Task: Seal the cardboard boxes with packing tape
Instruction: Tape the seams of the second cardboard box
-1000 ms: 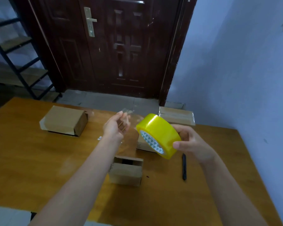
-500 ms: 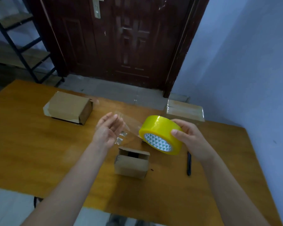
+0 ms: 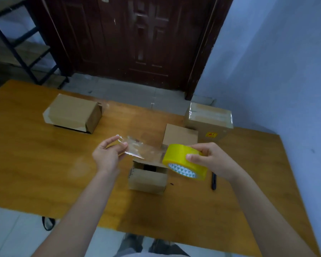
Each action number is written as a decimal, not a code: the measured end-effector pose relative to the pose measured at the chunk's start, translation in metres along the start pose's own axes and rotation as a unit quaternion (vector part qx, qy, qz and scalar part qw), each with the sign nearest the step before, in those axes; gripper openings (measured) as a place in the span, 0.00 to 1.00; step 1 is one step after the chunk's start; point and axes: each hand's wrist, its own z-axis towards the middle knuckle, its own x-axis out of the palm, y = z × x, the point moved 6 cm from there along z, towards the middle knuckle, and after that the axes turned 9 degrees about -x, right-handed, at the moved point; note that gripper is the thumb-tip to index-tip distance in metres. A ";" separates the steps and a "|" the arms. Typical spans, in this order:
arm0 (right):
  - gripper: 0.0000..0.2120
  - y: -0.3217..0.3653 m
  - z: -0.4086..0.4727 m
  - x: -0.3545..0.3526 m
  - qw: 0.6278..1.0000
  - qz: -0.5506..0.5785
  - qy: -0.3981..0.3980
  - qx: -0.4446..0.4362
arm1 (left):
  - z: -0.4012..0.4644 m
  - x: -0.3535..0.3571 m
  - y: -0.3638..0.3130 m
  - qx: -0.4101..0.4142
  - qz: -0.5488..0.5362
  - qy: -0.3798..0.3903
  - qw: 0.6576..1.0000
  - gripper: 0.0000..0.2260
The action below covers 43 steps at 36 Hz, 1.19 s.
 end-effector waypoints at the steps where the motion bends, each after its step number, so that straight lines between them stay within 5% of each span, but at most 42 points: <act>1: 0.11 -0.005 -0.001 -0.002 0.999 -0.038 0.005 0.019 | 0.003 -0.005 0.001 0.000 -0.007 -0.013 1.000 0.14; 9: 0.13 -0.036 -0.002 0.001 0.955 -0.238 0.035 0.172 | 0.005 -0.003 0.039 -0.004 0.052 0.002 0.999 0.13; 19: 0.11 -0.047 -0.024 -0.014 0.961 -0.215 -0.035 0.173 | 0.018 0.018 0.064 0.027 0.025 0.050 0.998 0.13; 32: 0.12 -0.067 -0.029 -0.002 0.956 -0.229 -0.002 0.183 | 0.028 0.007 0.098 0.112 0.224 0.141 0.958 0.08; 37: 0.16 -0.068 -0.022 0.007 0.962 -0.201 0.004 0.183 | 0.034 -0.007 0.103 -0.019 0.005 0.124 0.992 0.11; 43: 0.20 -0.068 -0.004 0.026 0.966 -0.195 0.032 0.169 | 0.047 -0.018 0.108 -0.159 -0.218 0.196 0.943 0.13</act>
